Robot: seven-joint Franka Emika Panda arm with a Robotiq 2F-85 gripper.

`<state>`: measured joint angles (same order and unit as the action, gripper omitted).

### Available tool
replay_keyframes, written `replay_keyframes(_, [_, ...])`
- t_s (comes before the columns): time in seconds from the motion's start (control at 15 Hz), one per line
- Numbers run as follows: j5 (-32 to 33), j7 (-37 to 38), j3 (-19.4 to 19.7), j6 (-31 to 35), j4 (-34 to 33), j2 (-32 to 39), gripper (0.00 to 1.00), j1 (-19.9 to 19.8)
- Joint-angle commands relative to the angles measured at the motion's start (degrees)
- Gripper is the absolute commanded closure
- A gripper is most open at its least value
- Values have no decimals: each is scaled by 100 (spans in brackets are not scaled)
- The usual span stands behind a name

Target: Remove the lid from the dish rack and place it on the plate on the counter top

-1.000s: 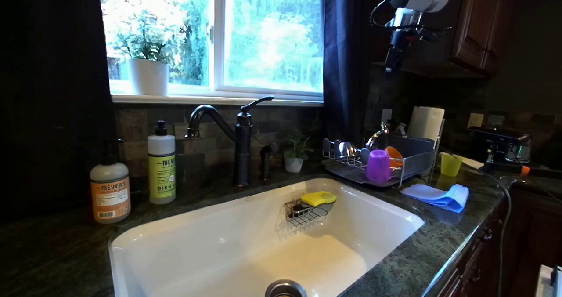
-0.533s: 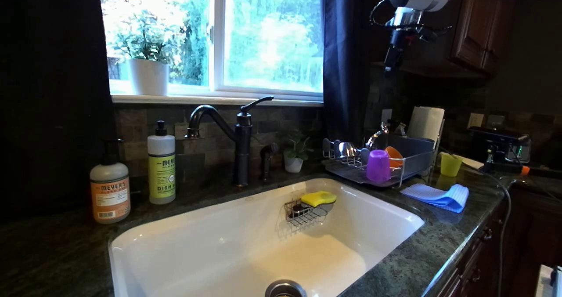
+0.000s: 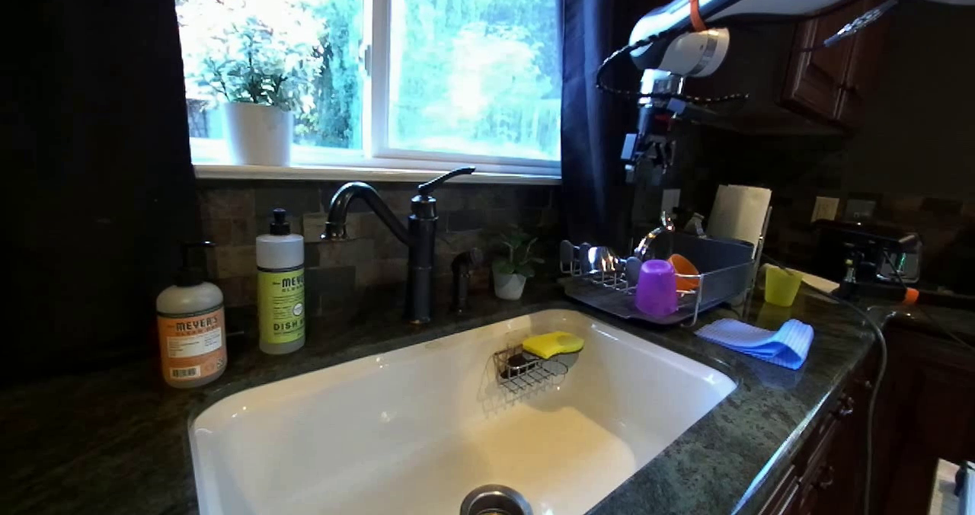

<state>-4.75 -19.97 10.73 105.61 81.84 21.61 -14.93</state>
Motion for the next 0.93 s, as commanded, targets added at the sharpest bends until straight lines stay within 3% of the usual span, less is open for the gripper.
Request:
replay_keyframes(0.0, [-325, 190, -189, 101, -494, 834, 0, -256])
replay_keyframes(0.4, [-460, -226, -459, -36, -1158, 1696, 0, -674])
replay_keyframes(0.47, [-314, -74, -415, 93, -775, 1441, 0, -581])
replay_keyframes(0.87, [-222, -305, -526, -255, -1026, 1809, 0, -638])
